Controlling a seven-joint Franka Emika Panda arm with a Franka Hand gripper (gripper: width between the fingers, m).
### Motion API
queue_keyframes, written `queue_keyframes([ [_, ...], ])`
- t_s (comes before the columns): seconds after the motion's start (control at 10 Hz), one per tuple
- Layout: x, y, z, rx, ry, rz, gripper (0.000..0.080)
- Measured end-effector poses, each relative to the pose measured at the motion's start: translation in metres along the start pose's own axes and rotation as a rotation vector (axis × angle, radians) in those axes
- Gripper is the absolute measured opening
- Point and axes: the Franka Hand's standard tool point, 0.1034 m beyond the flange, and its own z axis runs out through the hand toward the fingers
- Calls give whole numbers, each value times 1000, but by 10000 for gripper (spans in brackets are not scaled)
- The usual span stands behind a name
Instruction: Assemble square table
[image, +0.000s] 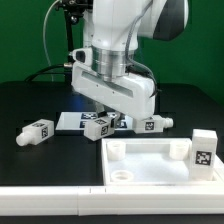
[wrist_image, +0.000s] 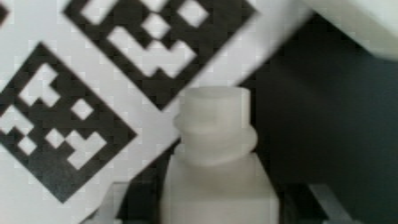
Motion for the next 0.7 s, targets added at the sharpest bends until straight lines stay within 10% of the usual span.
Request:
queue_keyframes([
  [0.7,17,35,5,3,50,-521,305],
])
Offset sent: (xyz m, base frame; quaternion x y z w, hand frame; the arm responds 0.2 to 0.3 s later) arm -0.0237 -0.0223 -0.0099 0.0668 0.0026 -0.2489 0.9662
